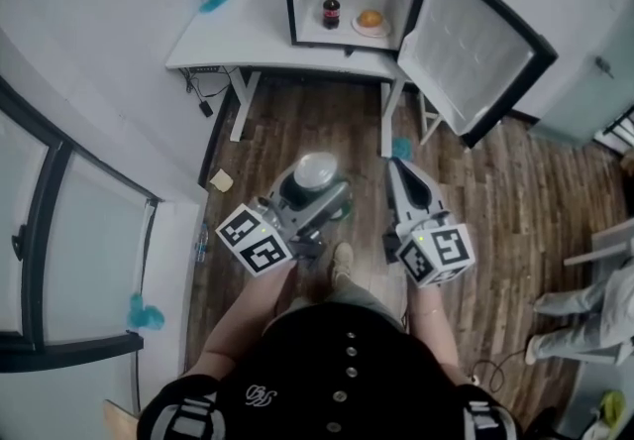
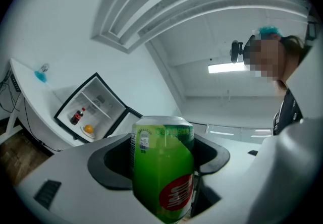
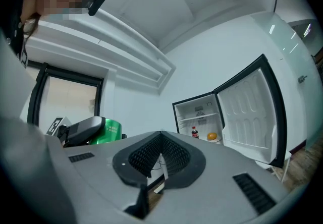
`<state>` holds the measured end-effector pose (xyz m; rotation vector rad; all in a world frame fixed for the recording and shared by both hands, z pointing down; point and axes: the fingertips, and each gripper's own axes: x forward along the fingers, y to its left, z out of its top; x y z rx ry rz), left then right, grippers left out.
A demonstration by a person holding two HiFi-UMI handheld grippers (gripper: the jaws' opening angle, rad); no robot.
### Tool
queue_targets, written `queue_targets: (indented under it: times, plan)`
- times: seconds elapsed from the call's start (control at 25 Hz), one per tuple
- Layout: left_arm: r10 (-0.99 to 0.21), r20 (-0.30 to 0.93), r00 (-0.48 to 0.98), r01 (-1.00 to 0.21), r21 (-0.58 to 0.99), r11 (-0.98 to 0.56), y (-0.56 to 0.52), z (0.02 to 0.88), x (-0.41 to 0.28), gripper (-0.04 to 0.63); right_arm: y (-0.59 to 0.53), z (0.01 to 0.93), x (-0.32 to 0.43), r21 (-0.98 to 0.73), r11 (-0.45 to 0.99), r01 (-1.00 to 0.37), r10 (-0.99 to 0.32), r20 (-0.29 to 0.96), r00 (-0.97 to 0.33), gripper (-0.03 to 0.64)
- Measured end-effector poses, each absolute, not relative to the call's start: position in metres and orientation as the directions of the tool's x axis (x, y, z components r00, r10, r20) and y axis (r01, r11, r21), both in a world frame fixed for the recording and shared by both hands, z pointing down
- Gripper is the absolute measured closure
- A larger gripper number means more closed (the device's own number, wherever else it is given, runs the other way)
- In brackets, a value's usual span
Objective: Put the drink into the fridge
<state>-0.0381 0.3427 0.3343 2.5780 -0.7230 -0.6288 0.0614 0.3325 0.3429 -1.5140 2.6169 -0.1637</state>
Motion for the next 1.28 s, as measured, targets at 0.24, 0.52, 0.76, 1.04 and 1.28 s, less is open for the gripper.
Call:
queue_targets:
  times: [0.24, 0.52, 0.76, 1.04, 1.28]
  plan:
    - [-0.575, -0.311, 0.757, -0.412, 0.456, -0.789, 0.27, 0.322, -0.022, 0.25, 0.26, 0.335, 0.076, -0.155, 0.52, -0.84, -0.853, -0.046, -0.52, 0.609]
    - [-0.585, -0.331, 0.74, -0.433, 0.431, -0.792, 0.194, 0.312, -0.001, 0.25, 0.188, 0.332, 0.087, -0.143, 0.563, -0.814, -0.826, -0.051, -0.562, 0.609]
    - [-0.607, -0.338, 0.719, -0.46, 0.423, -0.781, 0.145, 0.309, 0.014, 0.25, 0.139, 0.331, 0.1, -0.139, 0.592, -0.794, -0.805, -0.056, -0.591, 0.609]
    - [-0.632, -0.313, 0.709, -0.476, 0.448, -0.757, 0.11, 0.316, 0.019, 0.251, 0.103, 0.339, 0.107, -0.177, 0.594, -0.785, -0.802, -0.053, -0.595, 0.609]
    - [-0.637, -0.284, 0.716, -0.473, 0.474, -0.743, 0.08, 0.331, 0.022, 0.25, 0.074, 0.348, 0.107, -0.196, 0.586, -0.786, -0.806, -0.042, -0.59, 0.609]
